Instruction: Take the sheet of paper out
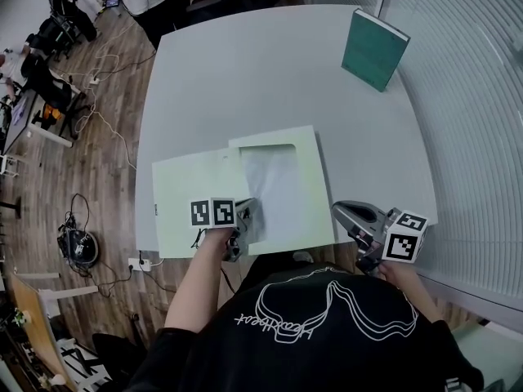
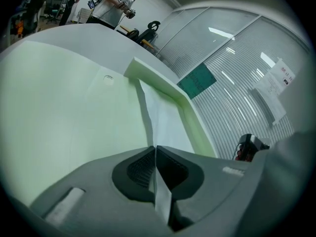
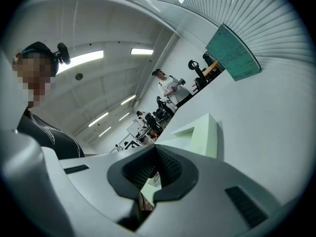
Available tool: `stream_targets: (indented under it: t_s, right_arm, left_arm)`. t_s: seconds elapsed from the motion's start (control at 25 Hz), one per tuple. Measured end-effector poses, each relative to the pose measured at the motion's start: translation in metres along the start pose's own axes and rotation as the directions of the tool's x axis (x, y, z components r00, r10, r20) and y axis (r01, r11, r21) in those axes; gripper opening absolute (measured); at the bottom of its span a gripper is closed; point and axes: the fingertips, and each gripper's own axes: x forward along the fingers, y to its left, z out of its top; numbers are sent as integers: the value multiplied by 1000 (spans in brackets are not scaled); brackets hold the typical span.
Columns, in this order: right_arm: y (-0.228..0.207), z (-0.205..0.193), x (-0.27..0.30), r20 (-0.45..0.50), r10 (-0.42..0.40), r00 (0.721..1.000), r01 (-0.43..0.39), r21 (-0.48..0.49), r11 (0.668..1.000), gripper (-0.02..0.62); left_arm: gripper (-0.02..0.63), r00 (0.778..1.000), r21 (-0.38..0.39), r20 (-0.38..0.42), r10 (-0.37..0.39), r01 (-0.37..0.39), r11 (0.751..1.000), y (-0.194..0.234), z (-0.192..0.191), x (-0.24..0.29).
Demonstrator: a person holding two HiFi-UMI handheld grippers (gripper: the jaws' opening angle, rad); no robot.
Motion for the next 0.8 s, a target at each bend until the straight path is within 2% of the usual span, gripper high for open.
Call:
stream_targets:
  t_s: [0.2,0.48,0.8]
  right_arm:
    - [3,3,-2,18,-4,1000,4,10,1000,9]
    - [12,4,5,37,-34,999,33,35,999,9]
    - [38,-20,46,31,-55,998,53,66,996,9]
  left_arm:
    - [17,1000,-5,7,7,-7,1000,1,5,-3]
    - [14,999,10,-24,37,-37,999,11,8,-14]
    - [14,999,18,-45,23,-22,1000,37,7,-39]
